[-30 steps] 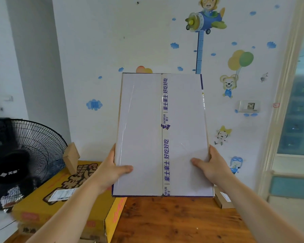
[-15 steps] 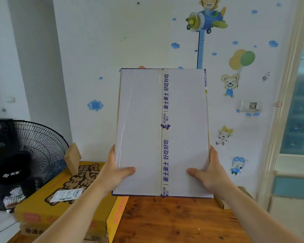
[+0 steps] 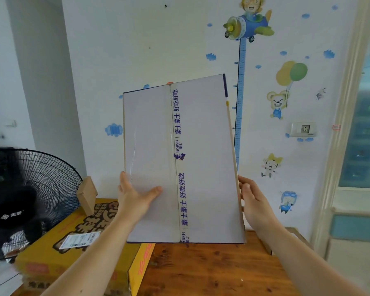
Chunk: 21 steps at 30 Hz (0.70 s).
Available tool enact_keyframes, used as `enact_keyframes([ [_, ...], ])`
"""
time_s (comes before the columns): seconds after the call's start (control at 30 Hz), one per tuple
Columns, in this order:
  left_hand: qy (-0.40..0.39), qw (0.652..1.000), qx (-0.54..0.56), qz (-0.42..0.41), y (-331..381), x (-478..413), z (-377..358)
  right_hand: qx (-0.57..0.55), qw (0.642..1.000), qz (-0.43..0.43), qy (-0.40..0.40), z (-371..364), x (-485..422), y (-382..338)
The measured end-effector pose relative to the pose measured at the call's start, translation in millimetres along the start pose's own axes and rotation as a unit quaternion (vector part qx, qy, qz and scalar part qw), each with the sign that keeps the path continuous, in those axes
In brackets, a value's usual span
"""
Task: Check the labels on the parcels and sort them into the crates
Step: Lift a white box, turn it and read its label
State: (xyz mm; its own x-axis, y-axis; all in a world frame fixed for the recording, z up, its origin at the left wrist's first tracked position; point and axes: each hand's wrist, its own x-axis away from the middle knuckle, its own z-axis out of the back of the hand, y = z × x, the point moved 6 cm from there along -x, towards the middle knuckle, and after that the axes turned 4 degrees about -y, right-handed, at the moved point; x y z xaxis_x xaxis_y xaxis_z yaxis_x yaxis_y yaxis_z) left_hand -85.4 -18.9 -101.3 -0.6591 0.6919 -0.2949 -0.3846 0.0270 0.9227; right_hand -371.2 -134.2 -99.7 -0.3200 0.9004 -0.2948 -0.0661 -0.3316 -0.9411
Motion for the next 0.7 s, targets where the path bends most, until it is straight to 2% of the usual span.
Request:
enact_keyframes([
  [0.2,0.010,1.000,0.015,-0.011,2,-2,8,0.024,0.999,-0.004,-0.032,1,-2,-9],
  [0.27,-0.004,1.000,0.027,-0.003,-1,-2,11,0.039,0.996,-0.028,-0.072,2,-2,-5],
  [0.37,-0.024,0.999,0.041,0.000,-4,1,12,0.007,0.985,-0.043,-0.168,-7,1,-1],
  [0.4,-0.028,0.999,0.045,0.004,-5,3,11,-0.001,0.983,-0.042,-0.178,-9,0,0],
  [0.53,-0.023,0.999,0.040,0.023,-8,9,10,-0.004,0.986,-0.005,-0.168,-10,-4,-1],
  [0.7,-0.010,0.998,-0.050,0.030,-5,14,5,-0.054,0.986,0.025,-0.154,-7,4,-15],
])
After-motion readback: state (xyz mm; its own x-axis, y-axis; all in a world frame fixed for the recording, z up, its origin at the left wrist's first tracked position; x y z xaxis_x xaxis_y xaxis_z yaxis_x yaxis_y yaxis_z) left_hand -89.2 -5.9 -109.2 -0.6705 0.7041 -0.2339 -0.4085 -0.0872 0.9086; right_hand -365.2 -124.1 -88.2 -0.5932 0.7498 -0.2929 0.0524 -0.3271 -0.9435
